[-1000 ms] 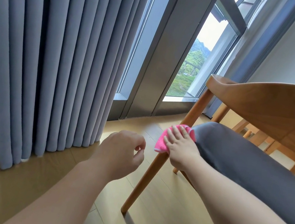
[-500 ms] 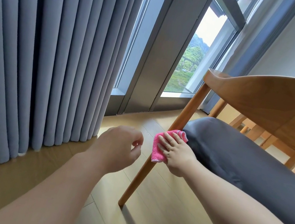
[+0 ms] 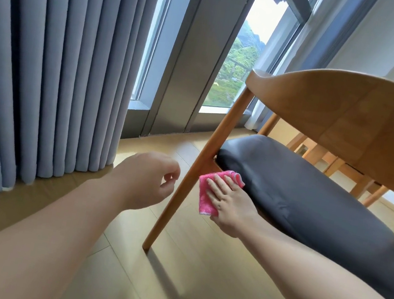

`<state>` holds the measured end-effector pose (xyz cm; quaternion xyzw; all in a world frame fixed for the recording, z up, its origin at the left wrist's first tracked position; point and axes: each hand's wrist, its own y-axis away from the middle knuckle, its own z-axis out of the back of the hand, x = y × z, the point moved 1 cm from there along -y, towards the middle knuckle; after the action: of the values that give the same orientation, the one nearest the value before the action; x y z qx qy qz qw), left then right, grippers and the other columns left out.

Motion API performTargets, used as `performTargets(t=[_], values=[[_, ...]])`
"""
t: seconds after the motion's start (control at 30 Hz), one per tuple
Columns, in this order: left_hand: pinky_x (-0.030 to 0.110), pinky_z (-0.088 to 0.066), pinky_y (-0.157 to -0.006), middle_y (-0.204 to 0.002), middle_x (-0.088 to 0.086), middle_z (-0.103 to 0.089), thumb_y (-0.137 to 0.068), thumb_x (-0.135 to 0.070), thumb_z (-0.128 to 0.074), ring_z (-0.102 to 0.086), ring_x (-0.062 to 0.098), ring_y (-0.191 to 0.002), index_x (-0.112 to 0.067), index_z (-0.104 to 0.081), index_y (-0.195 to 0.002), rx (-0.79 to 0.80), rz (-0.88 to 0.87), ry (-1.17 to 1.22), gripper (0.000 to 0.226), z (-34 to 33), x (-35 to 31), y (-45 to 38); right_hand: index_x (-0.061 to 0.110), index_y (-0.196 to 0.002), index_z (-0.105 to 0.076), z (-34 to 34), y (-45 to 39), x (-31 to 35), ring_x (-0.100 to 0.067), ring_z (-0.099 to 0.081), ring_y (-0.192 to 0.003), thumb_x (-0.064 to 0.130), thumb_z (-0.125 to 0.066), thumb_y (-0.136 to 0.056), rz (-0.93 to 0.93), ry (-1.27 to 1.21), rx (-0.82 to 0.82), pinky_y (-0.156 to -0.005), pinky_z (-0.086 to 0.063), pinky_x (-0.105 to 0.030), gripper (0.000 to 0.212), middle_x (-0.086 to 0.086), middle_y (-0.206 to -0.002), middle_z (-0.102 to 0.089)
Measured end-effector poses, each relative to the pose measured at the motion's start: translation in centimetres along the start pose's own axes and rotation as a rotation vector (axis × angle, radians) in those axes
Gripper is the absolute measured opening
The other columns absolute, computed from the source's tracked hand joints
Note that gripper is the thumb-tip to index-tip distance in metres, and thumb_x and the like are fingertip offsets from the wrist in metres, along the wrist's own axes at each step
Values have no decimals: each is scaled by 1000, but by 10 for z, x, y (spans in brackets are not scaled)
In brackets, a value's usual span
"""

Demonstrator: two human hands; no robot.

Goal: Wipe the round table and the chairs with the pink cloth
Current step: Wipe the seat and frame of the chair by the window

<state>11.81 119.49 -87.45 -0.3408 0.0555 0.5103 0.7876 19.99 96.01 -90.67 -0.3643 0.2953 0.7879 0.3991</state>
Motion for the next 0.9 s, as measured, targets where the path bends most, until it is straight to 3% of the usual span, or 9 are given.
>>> performTargets(t=[0.2,0.4,0.63,0.9], values=[[23,-52,-66,-78,-14,-58,-90,-26,-57,-55,9,-72,-26,-62,-87,82,-149,-33,6,-21,-31,-5,17,-152,7,-25,53,-1,-24,24,-144,54,-24,-100,22,-36,16,-97,36,-43,71,-6,-159,16],[24,-50,-60,-76,-13,-58,-87,-26,-54,-53,8,-69,-24,-63,-84,164,-350,-54,9,-48,-71,-6,16,-153,3,-51,115,0,-21,31,-137,51,-24,-101,42,-96,4,-103,33,-41,69,-4,-158,17],[23,-48,-60,-78,-12,-59,-88,-29,-54,-53,8,-71,-22,-66,-85,252,-445,-37,14,-69,-102,-4,18,-150,9,-79,185,-3,-19,41,-133,51,-16,-101,35,-140,64,-101,38,-39,64,0,-152,26],[26,-49,-67,-84,-9,-60,-90,-30,-51,-52,11,-79,-23,-65,-90,325,-526,-27,16,-82,-137,3,20,-143,11,-106,248,-12,-19,43,-130,48,-20,-103,41,-153,114,-100,40,-37,58,3,-148,29]])
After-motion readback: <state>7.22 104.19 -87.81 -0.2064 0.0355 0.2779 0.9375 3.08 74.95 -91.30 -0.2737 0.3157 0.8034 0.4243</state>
